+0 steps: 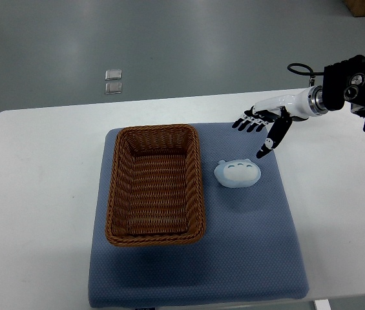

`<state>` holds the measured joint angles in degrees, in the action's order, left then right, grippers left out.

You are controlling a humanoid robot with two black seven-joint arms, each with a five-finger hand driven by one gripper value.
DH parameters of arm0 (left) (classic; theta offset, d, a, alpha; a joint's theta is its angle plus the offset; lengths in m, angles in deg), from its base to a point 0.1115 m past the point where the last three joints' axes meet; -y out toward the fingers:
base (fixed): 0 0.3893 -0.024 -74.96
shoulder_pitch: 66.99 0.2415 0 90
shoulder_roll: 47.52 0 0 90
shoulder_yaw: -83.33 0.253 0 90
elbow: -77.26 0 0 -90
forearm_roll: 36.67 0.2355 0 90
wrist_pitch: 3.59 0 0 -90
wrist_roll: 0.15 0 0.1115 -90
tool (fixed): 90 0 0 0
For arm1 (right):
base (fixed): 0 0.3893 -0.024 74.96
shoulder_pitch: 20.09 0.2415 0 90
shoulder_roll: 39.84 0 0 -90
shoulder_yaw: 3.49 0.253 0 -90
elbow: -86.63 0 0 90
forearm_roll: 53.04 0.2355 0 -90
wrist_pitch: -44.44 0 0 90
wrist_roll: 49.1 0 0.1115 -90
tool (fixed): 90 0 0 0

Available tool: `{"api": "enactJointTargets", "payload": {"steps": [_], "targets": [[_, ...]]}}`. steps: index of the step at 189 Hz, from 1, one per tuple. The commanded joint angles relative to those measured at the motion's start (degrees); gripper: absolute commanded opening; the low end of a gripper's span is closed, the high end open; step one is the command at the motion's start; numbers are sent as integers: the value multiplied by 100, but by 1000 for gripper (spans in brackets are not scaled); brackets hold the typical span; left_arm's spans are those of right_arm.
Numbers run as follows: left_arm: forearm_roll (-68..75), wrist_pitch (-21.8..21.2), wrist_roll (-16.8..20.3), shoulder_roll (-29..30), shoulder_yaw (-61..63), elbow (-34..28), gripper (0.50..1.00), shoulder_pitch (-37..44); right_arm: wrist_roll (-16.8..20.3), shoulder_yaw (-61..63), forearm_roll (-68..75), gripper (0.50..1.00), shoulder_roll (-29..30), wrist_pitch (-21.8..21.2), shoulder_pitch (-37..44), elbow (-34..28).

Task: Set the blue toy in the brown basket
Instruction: 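Reach the right hand over the pale blue plush toy beside the basket, then close the right hand's fingers around the pale blue plush toy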

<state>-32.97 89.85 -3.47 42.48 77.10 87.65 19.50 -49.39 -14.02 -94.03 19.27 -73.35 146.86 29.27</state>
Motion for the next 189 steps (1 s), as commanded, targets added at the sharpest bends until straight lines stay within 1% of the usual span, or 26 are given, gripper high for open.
{"api": "enactJointTargets", "payload": {"steps": [1,14,26,45,60,94,116,160,189], "targets": [[0,-1,-1,0,-1,-11,1000,0,38,-239,12,911,-23,19,197,-223],[0,-1,-1,0,-1,-20,1000,-9,38,-274,56,911,-32,10,347,-548],[-1,-1,-1,0,-10,-29,1000,-9,29,-283,65,911,21,10,355,-671],[-9,-1,-1,0,-10,-38,1000,-9,29,-415,56,911,153,45,364,-662],[-9,-9,-1,0,-10,-46,1000,-9,29,-520,-14,911,337,238,364,-653],[-18,-18,-1,0,-1,-64,1000,-9,29,-933,-155,909,487,432,355,-610],[-18,-36,-1,0,-1,-64,1000,-18,29,-995,-313,909,548,537,338,-522],[-18,-36,-1,0,-19,-55,1000,-18,29,-995,-322,907,610,590,241,-495],[-18,-36,-1,0,-10,-64,1000,-18,29,-995,-331,901,689,669,144,-346]]}}
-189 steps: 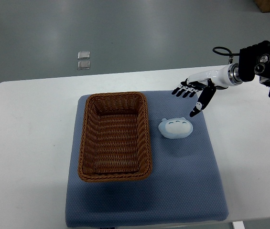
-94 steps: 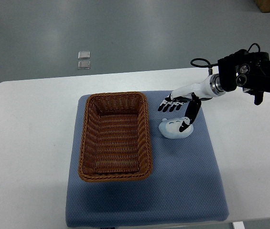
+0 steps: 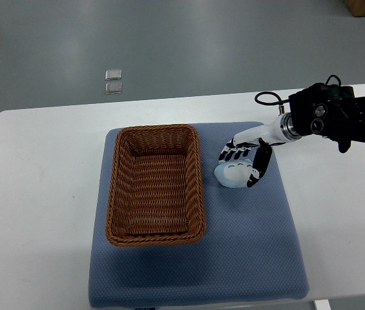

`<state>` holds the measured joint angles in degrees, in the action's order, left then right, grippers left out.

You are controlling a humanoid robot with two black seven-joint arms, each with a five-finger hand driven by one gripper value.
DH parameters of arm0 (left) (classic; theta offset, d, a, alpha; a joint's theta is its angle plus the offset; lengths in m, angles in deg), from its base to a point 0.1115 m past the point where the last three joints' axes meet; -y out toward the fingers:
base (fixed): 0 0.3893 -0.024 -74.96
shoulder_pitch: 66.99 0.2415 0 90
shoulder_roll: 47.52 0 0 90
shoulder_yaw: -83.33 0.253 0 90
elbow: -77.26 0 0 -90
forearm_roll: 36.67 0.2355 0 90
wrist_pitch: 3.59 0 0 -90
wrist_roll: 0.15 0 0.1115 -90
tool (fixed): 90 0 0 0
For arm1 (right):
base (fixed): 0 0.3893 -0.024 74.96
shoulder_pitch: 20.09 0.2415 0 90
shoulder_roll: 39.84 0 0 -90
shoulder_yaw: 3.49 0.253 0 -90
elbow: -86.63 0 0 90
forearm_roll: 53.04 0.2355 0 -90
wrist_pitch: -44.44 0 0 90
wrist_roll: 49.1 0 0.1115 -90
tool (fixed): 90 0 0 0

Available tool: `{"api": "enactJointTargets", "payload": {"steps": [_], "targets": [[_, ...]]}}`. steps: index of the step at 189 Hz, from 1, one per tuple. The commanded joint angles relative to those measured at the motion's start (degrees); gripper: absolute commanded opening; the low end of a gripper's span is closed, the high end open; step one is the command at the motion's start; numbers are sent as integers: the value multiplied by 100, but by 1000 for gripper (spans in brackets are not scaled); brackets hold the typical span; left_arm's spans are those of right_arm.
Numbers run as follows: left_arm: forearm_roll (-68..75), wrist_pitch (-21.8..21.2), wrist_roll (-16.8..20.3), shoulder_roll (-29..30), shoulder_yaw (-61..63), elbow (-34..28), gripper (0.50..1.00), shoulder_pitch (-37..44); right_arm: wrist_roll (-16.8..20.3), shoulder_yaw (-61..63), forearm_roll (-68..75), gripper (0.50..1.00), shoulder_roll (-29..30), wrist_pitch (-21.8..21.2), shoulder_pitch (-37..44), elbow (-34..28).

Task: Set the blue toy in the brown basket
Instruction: 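Close the right hand's fingers around the pale blue plush toy, then lift the toy with the right hand and carry it over the wicker basket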

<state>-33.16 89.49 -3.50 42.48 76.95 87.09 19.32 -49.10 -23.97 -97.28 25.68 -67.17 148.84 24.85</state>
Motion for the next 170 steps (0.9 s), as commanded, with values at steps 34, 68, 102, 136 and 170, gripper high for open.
{"api": "enactJointTargets", "payload": {"steps": [34,68,102,136,170], "targets": [[1,-1,1,0,14,-8,1000,0,0,-8,-14,883,92,78,-149,193],[1,-1,1,0,14,-8,1000,0,0,-8,-137,778,83,87,-272,281],[1,-9,1,0,14,-25,1000,9,-18,0,-278,500,13,96,-299,298],[1,-9,1,0,14,-25,1000,9,-18,44,-234,500,-189,25,-123,254],[1,-9,1,0,14,-25,1000,9,-18,88,-164,500,-514,-19,492,-141]]}}
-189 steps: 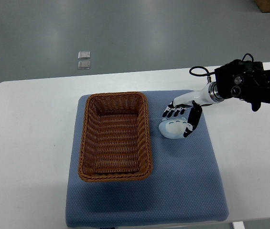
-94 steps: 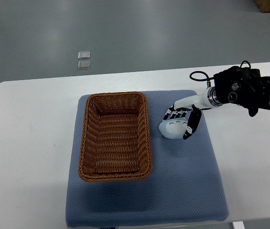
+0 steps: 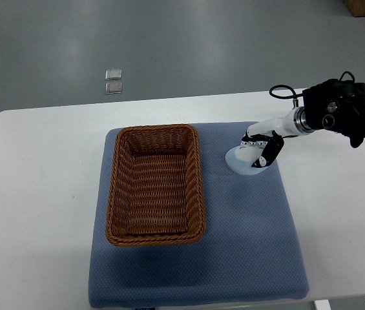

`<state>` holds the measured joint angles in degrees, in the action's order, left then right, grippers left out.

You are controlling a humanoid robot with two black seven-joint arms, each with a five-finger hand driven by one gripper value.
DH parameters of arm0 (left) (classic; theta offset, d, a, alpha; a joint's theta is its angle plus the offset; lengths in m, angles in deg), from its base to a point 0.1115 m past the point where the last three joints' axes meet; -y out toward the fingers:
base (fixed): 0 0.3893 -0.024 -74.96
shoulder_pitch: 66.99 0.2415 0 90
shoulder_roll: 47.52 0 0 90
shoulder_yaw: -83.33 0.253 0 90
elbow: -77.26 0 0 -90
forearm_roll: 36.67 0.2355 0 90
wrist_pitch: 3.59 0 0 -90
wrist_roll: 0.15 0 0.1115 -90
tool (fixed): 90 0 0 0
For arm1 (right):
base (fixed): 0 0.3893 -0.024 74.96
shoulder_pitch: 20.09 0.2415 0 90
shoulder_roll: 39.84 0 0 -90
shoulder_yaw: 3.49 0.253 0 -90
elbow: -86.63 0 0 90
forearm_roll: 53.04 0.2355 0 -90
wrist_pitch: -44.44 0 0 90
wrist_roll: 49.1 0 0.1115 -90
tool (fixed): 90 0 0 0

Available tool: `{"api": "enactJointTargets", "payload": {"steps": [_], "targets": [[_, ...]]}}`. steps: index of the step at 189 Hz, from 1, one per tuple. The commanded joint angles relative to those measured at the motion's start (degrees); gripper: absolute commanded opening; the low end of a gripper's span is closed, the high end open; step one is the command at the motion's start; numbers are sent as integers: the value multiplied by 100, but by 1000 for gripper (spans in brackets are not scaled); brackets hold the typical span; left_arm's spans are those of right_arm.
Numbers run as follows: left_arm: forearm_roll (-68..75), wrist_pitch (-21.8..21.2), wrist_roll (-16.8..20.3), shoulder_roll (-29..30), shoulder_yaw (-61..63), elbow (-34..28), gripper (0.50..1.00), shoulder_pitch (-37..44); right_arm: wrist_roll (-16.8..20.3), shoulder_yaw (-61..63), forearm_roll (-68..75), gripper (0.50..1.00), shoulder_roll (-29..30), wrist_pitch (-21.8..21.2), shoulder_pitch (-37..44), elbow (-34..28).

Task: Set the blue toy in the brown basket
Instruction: 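Lift the toy with the right hand and carry it over the wicker basket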

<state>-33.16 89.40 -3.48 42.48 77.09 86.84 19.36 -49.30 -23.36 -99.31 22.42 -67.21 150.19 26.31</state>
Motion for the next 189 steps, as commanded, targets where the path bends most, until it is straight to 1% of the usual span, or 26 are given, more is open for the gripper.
{"api": "enactJointTargets", "payload": {"steps": [1,19,39,54,102,130,162,189], "targets": [[0,0,-1,0,0,0,1000,5,3,28,39,500,-188,-15,357,-287],[0,0,-1,0,0,0,1000,5,12,28,250,500,-285,-15,805,-585],[0,0,-1,0,0,0,1000,-4,12,27,382,500,-224,-50,1113,-656],[0,0,-1,0,0,0,1000,-4,12,19,382,500,-118,-68,1201,-656],[0,0,-1,0,0,0,1000,5,12,-60,549,500,857,-6,1280,-498],[0,0,-1,0,9,9,1000,-4,12,-60,557,500,1499,20,1192,-111],[0,0,-1,0,-9,9,1000,-4,12,-52,549,500,2079,38,937,320],[0,0,-1,0,-9,18,1000,-4,12,-52,549,500,2510,196,682,627]]}}
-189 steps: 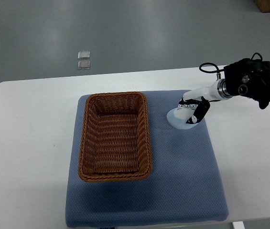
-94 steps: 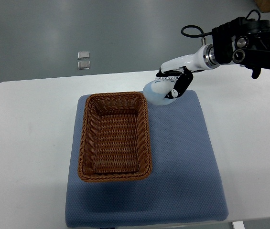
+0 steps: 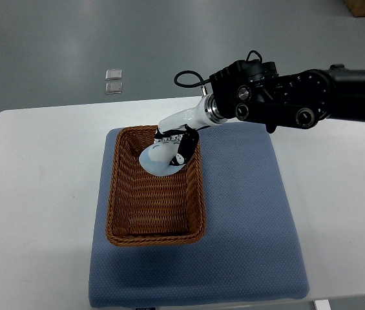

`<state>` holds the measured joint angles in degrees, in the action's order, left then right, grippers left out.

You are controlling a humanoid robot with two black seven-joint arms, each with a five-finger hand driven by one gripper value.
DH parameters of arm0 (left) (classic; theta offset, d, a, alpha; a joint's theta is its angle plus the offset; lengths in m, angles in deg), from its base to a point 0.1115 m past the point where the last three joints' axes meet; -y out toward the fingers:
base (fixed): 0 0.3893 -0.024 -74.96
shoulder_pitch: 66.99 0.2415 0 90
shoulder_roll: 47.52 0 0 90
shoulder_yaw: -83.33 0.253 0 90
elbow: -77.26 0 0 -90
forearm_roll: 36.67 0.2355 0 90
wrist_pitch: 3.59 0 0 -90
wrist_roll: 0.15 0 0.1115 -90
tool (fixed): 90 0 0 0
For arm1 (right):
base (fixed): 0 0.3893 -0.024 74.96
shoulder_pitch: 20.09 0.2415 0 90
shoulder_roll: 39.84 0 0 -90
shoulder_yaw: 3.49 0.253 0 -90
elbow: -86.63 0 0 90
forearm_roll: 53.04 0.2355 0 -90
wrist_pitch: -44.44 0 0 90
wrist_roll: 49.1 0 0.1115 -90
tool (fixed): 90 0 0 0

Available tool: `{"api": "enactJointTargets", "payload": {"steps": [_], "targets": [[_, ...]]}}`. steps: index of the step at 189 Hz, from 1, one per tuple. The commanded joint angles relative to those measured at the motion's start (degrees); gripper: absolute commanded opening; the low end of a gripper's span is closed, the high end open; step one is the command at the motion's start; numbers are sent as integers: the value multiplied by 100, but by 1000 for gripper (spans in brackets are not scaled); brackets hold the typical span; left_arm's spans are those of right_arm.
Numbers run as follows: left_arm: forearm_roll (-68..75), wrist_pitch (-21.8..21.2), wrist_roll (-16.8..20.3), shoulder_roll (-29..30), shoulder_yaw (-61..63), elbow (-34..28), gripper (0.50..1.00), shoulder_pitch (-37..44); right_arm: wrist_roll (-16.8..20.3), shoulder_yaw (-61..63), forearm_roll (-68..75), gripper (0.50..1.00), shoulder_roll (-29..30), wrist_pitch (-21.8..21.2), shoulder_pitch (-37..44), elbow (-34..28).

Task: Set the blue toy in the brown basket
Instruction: 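Lift the toy with the right hand and carry it over the wicker basket, then open the right hand to release the toy into the basket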

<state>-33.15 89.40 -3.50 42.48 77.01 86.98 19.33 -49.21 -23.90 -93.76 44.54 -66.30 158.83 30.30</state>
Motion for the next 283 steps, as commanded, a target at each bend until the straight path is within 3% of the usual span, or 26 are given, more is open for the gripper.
{"api": "enactJointTargets", "payload": {"steps": [1,74,115,138,144,150,164,283], "targets": [[-1,0,1,0,-1,-5,1000,-1,2,2,-6,500,333,113,-199,254],[-1,0,1,0,-1,-5,1000,-1,11,-7,-41,504,562,298,-867,931],[-1,0,1,0,-1,-5,1000,-1,2,2,-15,621,562,289,-946,931],[-1,0,1,0,-1,-5,1000,-1,2,46,-6,793,562,289,-990,931],[-1,0,1,0,-1,-5,1000,-1,2,55,-6,811,562,289,-990,931],[-1,0,1,0,-1,-5,1000,-1,2,72,-6,860,562,289,-990,931],[-1,0,1,0,-1,-5,1000,-1,2,81,-6,899,562,280,-990,931],[-1,0,1,0,8,-5,1000,-1,2,450,398,911,447,-89,-515,870]]}}
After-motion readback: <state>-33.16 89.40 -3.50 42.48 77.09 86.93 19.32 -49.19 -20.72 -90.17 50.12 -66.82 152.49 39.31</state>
